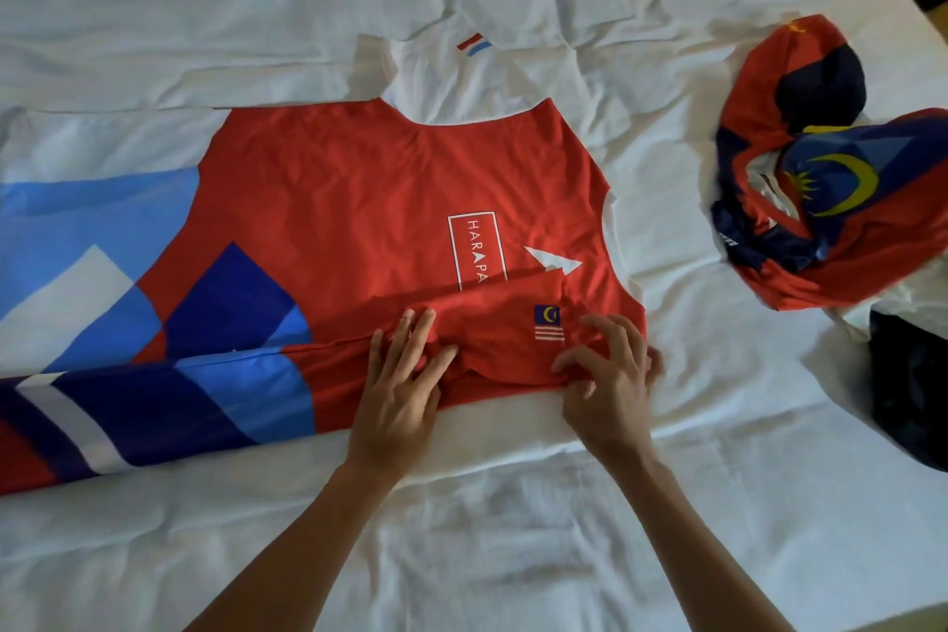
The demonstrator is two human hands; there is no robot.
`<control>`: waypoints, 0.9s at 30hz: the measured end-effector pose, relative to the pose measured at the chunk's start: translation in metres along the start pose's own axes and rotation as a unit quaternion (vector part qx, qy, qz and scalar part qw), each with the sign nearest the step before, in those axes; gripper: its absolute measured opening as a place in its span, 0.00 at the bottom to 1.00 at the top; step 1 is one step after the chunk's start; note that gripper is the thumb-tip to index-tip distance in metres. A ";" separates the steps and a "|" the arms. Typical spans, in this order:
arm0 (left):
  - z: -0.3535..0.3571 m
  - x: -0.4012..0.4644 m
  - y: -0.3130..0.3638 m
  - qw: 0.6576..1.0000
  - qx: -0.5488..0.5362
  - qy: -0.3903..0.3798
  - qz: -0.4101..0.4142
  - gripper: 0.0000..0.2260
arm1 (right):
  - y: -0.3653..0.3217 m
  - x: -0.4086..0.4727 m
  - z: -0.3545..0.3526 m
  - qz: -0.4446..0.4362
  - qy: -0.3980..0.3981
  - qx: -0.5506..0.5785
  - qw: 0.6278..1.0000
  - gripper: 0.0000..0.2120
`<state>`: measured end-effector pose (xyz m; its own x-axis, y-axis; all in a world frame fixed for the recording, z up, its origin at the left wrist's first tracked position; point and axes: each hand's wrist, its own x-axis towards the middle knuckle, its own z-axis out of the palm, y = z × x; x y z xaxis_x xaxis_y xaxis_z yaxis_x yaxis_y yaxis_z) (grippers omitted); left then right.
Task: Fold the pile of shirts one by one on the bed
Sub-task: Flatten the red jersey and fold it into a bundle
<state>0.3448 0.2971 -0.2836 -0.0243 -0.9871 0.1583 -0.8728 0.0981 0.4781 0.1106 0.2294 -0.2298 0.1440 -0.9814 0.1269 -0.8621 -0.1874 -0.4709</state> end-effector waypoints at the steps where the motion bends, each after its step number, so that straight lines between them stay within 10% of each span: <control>1: 0.001 -0.001 0.000 1.000 0.002 0.001 -0.002 0.22 | -0.004 -0.005 -0.002 -0.022 0.021 0.007 1.000 0.14; 9: 0.004 -0.006 0.002 0.994 0.084 0.026 -0.067 0.23 | -0.054 0.001 0.058 -0.104 -0.155 0.033 0.982 0.25; 17: -0.028 -0.029 -0.027 0.984 0.099 0.015 -0.148 0.25 | -0.106 -0.029 0.087 -0.114 -0.147 -0.028 0.982 0.28; 23: -0.100 -0.082 -0.151 0.948 0.257 -0.047 -0.183 0.24 | -0.106 -0.044 0.119 -0.164 -0.180 -0.136 0.960 0.29; 27: -0.168 -0.120 -0.233 0.900 0.267 0.025 -0.345 0.26 | -0.130 -0.049 0.117 -0.135 -0.142 -0.127 0.972 0.30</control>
<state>0.6330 0.4141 -0.2692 0.6227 -0.7820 0.0288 -0.7822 -0.6230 -0.0023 0.2729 0.2971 -0.2769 0.4789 -0.8765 -0.0484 -0.8614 -0.4586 -0.2183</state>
